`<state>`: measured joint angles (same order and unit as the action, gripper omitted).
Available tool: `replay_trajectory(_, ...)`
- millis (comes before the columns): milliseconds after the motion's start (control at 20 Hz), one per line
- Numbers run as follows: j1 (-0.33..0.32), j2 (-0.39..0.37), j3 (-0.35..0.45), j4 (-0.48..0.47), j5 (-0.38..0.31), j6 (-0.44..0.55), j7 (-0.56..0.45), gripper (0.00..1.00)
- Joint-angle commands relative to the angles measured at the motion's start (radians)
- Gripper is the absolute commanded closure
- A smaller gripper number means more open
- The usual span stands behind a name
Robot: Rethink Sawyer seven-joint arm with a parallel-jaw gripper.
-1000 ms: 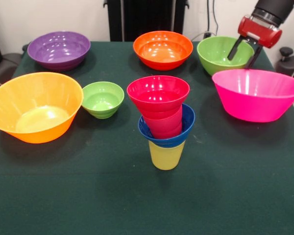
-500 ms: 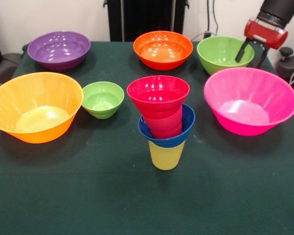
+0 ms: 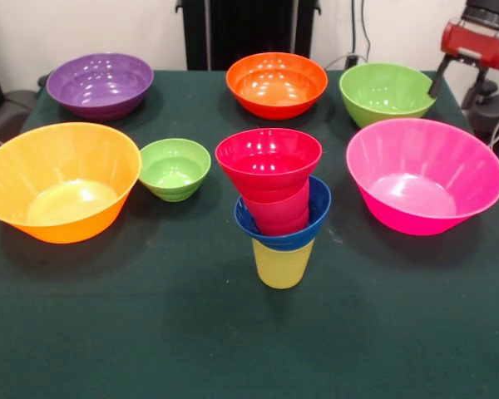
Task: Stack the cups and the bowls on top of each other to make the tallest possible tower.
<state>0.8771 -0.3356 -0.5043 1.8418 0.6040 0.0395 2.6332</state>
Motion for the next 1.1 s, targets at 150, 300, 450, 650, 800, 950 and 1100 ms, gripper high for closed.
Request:
replay_trajectory(150, -0.051, 0.010, 0.193, 0.039, -0.060, 0.030, 0.081, 0.00)
replay_trajectory(300, -0.057, 0.048, 0.209, 0.034, -0.070, 0.016, 0.071, 0.00)
replay_trajectory(450, -0.062, 0.098, 0.222, 0.023, -0.082, 0.005, 0.057, 0.00)
replay_trajectory(650, -0.056, 0.154, 0.220, -0.003, -0.088, 0.010, 0.049, 0.00)
replay_trajectory(800, -0.057, 0.183, 0.220, -0.017, -0.095, -0.001, 0.046, 0.00)
replay_trajectory(950, -0.051, 0.171, 0.208, -0.009, -0.104, 0.008, 0.048, 0.00)
replay_trajectory(1100, -0.051, 0.104, 0.200, 0.020, -0.119, 0.036, 0.053, 0.00)
